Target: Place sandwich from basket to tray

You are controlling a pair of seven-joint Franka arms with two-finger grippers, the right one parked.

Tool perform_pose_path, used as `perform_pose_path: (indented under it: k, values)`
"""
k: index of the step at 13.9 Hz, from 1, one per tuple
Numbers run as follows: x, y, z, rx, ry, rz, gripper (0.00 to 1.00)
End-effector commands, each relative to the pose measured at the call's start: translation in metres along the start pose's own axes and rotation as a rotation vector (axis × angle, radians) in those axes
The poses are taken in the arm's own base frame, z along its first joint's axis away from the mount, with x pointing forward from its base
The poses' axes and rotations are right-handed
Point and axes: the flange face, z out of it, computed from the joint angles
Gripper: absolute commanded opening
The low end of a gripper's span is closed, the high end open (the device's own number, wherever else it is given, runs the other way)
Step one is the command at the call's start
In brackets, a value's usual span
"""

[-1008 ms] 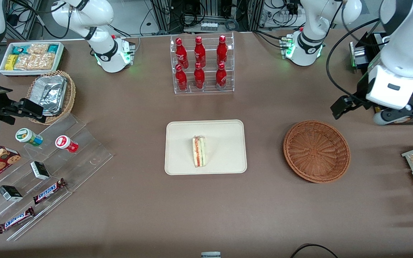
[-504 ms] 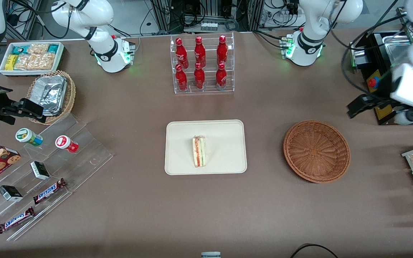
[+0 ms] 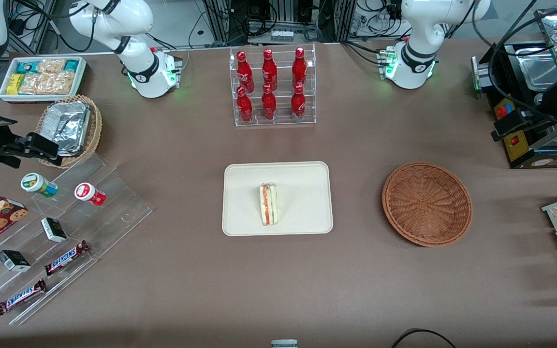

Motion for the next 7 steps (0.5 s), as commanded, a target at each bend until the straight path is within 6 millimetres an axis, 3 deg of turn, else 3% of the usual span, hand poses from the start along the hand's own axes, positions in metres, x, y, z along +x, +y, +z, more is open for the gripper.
perform_pose_path:
  k: [1, 6, 7]
  values:
    - [-0.024, 0.001, 0.001, -0.003, 0.010, 0.012, 0.99]
    - [-0.021, 0.034, 0.004, 0.020, 0.004, 0.078, 0.99]
    - [-0.018, 0.023, 0.004, 0.024, 0.003, 0.060, 0.99]
